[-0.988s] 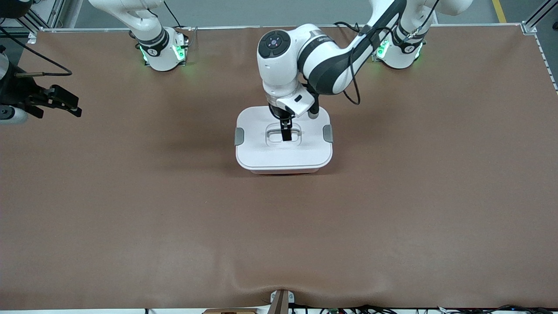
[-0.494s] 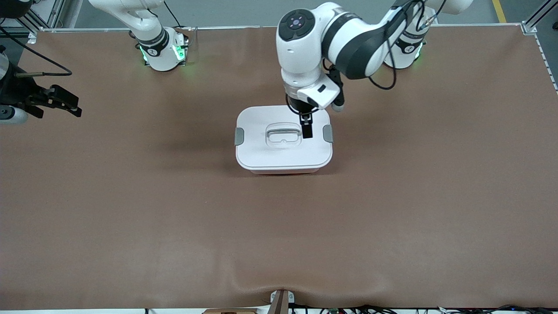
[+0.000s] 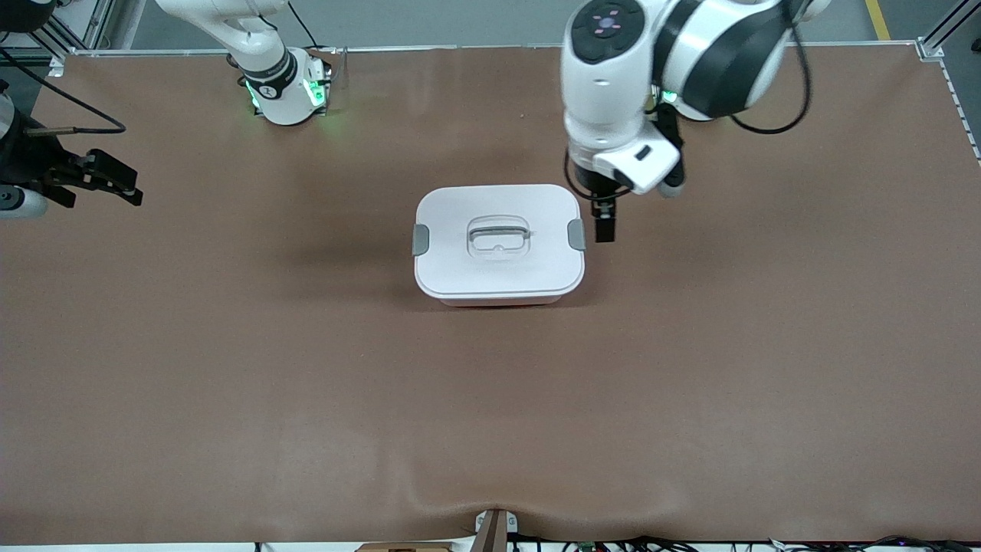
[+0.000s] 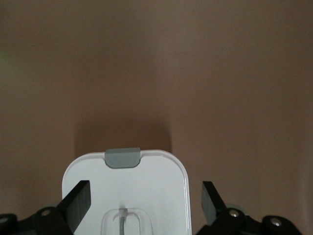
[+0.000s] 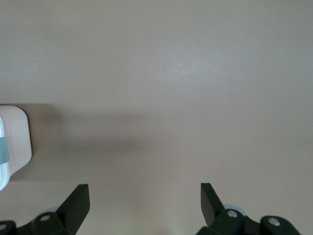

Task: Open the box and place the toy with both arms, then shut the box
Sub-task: 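Release the lid handle and raise the left gripper away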

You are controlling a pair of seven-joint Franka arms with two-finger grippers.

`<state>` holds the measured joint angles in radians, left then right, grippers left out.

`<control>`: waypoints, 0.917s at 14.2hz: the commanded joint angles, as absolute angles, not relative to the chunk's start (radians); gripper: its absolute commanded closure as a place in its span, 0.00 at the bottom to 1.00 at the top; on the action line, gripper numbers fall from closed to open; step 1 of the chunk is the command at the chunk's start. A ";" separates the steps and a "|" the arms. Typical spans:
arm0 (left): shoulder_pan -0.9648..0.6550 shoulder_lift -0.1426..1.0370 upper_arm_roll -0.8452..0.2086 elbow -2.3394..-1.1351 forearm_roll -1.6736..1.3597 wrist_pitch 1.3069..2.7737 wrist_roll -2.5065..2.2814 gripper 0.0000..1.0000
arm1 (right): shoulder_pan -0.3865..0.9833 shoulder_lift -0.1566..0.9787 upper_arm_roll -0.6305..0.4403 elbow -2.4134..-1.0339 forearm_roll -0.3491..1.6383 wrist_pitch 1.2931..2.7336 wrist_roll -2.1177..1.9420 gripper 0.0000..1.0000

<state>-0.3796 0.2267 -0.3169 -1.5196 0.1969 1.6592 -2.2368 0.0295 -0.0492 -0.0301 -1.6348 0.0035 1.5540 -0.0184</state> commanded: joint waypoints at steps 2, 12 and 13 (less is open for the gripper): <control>-0.273 0.152 -0.322 -1.529 0.153 1.591 -2.064 0.00 | 0.021 -0.058 -0.029 -1.635 0.015 1.548 -0.025 0.00; -0.029 0.086 -0.319 -1.526 0.127 1.493 -1.499 0.00 | 0.018 0.009 -0.028 -1.510 0.015 1.481 -0.017 0.00; -0.019 0.087 -0.318 -1.511 0.126 1.493 -1.455 0.00 | 0.018 0.030 -0.028 -1.475 0.015 1.448 -0.017 0.00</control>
